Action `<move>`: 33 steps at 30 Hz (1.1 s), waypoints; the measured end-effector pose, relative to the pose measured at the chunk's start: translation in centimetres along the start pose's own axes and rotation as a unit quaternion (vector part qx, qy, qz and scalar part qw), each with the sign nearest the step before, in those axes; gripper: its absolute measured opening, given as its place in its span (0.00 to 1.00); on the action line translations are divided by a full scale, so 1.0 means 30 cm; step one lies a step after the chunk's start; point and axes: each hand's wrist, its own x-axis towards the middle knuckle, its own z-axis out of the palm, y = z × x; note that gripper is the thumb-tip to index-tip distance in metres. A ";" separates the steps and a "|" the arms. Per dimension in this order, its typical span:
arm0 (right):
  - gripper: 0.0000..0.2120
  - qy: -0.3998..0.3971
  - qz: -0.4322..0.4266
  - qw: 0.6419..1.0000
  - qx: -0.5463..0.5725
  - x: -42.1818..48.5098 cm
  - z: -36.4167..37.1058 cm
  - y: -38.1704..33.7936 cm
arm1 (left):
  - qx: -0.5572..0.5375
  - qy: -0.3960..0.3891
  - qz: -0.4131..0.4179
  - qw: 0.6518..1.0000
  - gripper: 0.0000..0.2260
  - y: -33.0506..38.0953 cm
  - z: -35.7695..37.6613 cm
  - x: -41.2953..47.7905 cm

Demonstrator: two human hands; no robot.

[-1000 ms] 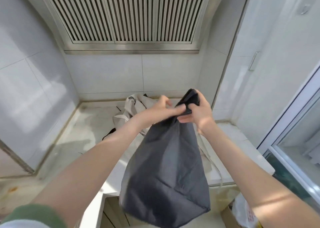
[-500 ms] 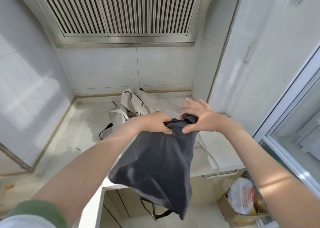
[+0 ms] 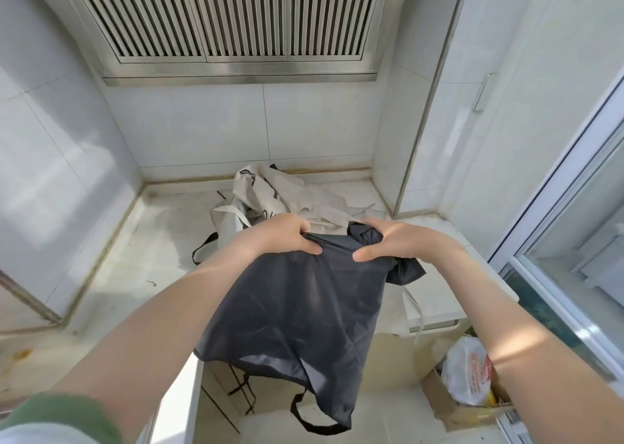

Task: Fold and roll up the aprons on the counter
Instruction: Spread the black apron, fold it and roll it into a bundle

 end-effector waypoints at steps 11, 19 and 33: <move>0.09 0.151 0.017 0.977 0.148 0.016 -0.061 0.153 | -0.007 0.017 -0.027 0.999 0.11 -0.069 -0.041 -0.047; 0.09 0.063 -0.043 0.970 0.232 0.015 -0.005 0.089 | -0.130 -0.057 -0.003 0.990 0.05 -0.039 -0.050 -0.048; 0.29 0.123 0.088 0.966 0.211 -0.262 -0.109 0.395 | -0.041 -0.088 0.105 0.990 0.08 0.256 0.175 0.143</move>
